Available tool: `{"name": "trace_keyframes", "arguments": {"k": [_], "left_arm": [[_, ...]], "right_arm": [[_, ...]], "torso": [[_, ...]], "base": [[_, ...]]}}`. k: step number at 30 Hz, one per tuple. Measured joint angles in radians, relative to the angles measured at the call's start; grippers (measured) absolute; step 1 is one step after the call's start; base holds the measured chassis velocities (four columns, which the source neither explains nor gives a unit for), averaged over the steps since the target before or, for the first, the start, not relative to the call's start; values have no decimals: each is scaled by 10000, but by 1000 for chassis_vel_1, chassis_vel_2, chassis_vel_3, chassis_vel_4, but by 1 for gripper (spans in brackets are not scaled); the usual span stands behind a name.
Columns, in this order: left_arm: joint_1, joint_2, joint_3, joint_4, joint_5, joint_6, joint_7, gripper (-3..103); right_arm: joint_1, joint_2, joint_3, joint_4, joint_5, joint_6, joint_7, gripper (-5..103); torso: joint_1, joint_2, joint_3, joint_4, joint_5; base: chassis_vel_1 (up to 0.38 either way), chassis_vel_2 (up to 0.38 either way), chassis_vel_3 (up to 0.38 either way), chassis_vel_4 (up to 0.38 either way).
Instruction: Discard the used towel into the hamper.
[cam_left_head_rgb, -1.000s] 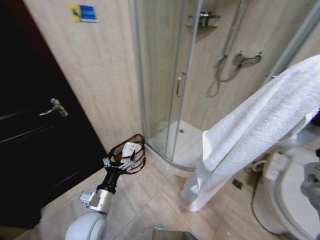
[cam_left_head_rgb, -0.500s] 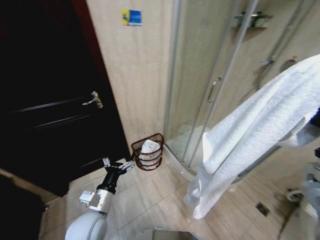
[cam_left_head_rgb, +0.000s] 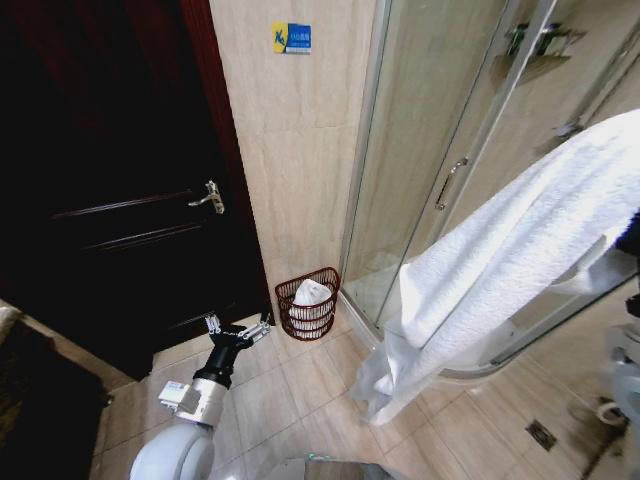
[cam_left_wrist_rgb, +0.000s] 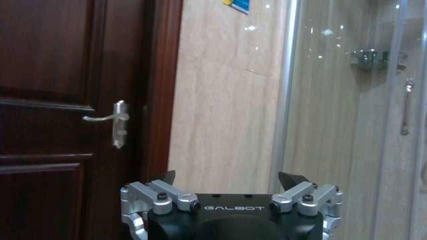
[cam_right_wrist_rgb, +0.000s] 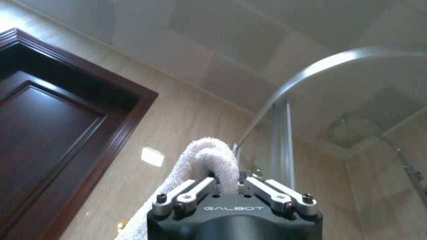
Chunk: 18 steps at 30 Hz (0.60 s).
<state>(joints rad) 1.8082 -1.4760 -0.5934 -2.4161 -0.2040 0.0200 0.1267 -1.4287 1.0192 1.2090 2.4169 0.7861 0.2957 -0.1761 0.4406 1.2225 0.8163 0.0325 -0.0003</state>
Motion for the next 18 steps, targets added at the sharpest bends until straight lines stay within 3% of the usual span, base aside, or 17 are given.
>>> {"name": "trace_keyframes", "arguments": {"k": [10, 18], "left_arm": [[-1, 7, -3, 0, 1, 0, -1, 100], [0, -2, 2, 0, 0, 0, 1, 100]], "right_arm": [[-29, -22, -13, -116, 76, 53, 55, 5], [620, -230, -788, -799, 67, -55, 200, 5]], "torso": [[-8, -12, -9, -1, -3], [-11, -21, -11, -1, 9]], "base": [[164, 166, -161, -159], [-8, -13, 1, 18]]}}
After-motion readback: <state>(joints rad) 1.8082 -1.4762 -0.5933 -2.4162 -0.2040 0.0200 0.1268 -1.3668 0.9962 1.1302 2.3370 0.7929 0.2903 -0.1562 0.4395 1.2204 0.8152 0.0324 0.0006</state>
